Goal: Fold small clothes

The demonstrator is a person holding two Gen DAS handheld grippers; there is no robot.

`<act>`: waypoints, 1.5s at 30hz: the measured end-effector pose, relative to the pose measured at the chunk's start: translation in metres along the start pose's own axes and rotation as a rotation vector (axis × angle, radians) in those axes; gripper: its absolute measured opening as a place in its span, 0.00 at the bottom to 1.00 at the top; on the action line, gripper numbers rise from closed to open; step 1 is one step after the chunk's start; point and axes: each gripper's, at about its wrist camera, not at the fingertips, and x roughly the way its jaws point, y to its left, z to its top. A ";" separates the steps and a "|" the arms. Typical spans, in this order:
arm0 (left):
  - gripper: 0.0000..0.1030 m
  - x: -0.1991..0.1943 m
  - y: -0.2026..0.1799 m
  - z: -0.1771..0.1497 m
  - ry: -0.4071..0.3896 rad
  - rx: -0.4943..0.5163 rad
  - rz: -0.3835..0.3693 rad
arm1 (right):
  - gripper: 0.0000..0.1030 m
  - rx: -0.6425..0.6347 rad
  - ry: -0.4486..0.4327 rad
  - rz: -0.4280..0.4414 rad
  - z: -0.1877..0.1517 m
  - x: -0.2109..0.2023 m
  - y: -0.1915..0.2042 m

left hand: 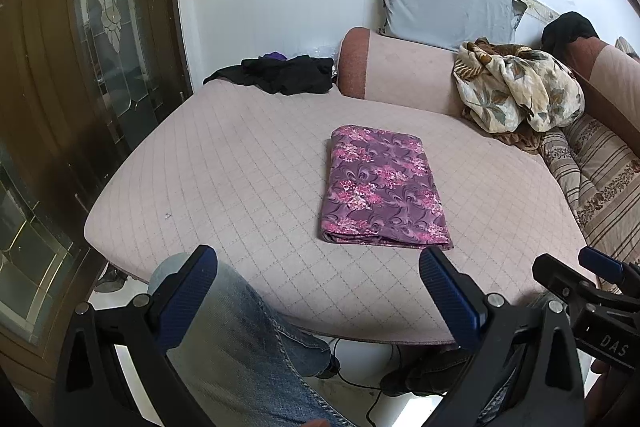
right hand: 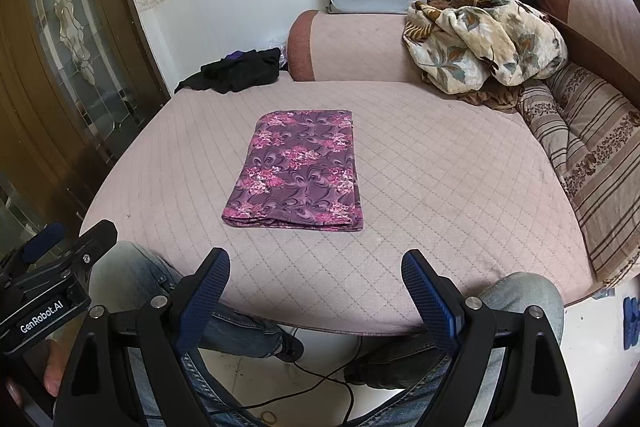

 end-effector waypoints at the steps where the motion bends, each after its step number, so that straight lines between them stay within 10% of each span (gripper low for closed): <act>1: 0.98 0.000 -0.001 0.000 0.001 0.001 0.000 | 0.89 -0.001 0.001 0.002 0.000 0.000 0.000; 45: 0.98 0.002 -0.005 0.002 0.004 0.011 0.005 | 0.89 -0.025 0.010 0.001 0.016 0.009 0.000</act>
